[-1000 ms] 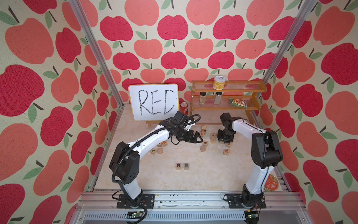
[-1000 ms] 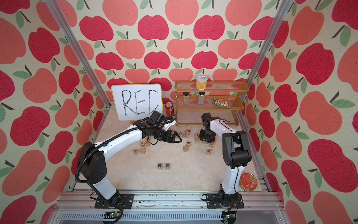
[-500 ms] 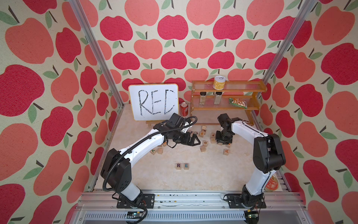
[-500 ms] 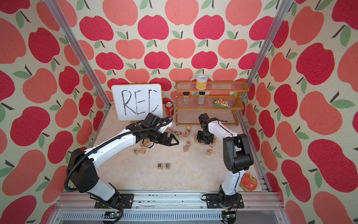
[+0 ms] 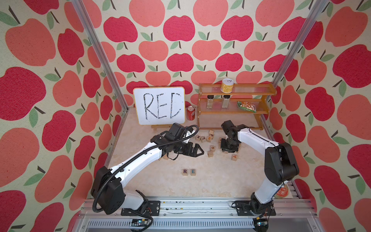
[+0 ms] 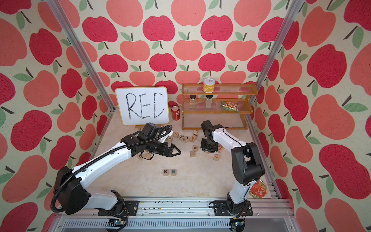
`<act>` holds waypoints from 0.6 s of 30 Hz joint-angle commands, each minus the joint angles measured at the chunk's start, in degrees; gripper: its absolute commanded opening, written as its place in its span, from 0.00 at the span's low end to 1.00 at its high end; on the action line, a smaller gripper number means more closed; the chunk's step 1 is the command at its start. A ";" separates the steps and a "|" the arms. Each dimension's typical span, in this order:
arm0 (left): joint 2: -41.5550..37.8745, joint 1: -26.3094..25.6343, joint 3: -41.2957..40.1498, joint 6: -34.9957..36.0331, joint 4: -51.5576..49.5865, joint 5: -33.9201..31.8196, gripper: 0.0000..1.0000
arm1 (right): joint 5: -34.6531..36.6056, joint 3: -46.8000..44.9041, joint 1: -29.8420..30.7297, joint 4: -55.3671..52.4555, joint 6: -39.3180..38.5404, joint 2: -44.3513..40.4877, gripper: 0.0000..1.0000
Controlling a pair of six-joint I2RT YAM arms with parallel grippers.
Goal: Assemble the uppercase word "red" with letter blocks
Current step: Pick up the letter block from the center of the board, then place the letter block at the center of the board.
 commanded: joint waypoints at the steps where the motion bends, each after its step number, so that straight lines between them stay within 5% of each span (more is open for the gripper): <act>1: -2.72 -0.42 -2.04 -1.49 0.64 -1.71 0.99 | 1.40 -0.80 1.58 -1.96 2.34 -2.25 0.00; 18: -13.87 -0.68 -9.66 -4.42 -0.80 -4.36 0.99 | 2.20 -2.74 9.95 -2.00 8.37 -4.67 0.00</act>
